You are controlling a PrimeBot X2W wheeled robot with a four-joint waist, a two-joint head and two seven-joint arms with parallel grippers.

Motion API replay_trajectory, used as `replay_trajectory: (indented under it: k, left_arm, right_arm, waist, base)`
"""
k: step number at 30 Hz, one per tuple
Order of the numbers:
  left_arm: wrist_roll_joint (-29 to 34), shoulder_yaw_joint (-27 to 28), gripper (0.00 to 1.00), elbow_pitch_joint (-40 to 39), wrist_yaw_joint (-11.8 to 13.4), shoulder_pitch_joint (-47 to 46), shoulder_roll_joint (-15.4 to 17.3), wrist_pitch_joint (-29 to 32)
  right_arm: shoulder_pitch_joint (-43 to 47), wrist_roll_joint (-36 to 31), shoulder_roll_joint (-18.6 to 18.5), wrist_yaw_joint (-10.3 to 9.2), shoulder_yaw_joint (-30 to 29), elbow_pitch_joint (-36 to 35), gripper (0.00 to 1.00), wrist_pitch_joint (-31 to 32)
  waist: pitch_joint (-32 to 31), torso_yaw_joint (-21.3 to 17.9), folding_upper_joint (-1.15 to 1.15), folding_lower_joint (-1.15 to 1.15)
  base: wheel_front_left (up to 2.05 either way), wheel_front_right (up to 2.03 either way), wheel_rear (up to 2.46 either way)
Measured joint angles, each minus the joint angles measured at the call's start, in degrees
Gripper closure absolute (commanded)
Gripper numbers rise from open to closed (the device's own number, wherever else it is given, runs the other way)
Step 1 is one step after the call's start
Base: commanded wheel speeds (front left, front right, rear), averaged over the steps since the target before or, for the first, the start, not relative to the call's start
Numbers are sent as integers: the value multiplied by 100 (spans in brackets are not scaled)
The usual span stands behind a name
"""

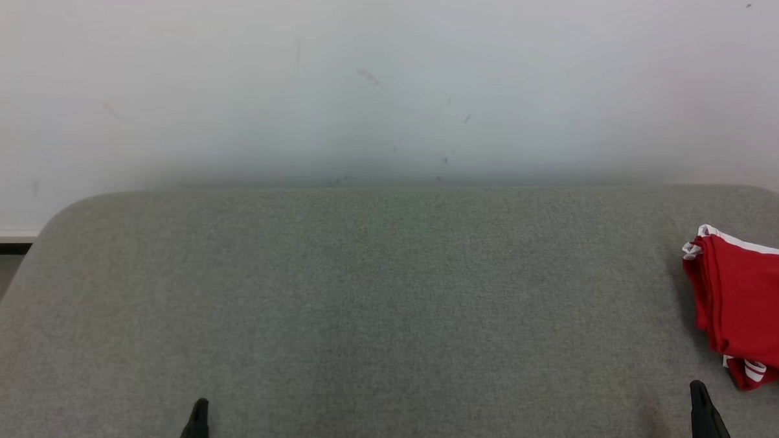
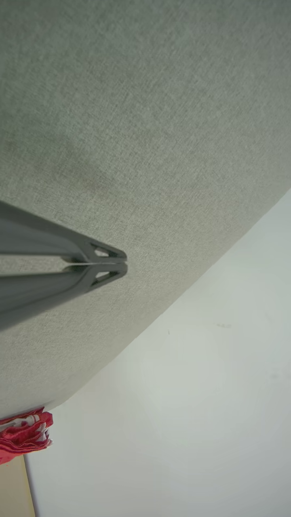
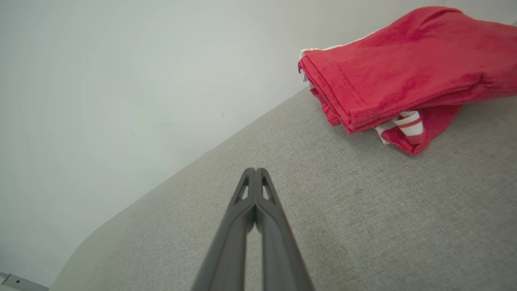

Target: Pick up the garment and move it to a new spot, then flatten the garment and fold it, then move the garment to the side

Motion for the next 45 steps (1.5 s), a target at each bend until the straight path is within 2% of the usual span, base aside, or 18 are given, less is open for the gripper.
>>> replay_trajectory:
  k: [22, 45]
  left_arm:
    - [-1462, 255, 100, 3, -176, -266, 4, 411]
    - [-2653, 466, 100, 8, -324, -503, 8, 760]
  right_arm:
    - [-135, 1468, 89, -1, -209, -82, 100, 400]
    - [-278, 2706, 188, -1, -388, -166, 100, 736]
  waist:
    - [47, 48, 0, 0]
    - [96, 97, 0, 0]
  base:
    - [0, 0, 0]
    - [0, 0, 0]
